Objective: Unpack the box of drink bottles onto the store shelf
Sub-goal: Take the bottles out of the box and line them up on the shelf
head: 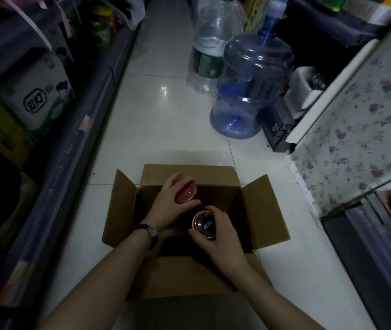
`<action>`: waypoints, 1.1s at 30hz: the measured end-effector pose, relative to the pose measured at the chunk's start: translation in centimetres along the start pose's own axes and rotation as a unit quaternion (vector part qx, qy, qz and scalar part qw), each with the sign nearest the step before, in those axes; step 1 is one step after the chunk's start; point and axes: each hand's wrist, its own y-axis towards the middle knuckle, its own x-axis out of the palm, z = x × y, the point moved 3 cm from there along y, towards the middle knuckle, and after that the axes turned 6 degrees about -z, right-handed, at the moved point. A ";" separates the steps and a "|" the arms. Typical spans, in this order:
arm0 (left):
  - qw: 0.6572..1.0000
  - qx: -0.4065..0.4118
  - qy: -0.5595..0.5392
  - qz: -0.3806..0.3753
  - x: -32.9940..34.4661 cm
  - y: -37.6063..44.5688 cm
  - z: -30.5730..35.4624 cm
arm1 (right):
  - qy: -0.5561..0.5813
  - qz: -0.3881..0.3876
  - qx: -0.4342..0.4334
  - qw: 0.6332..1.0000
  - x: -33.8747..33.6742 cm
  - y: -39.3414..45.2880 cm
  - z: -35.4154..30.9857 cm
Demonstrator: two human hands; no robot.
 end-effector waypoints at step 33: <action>0.987 -0.085 0.071 0.113 -12.4 -5.3 25.8 | 0.036 0.097 0.036 0.994 -24.4 -4.6 -18.5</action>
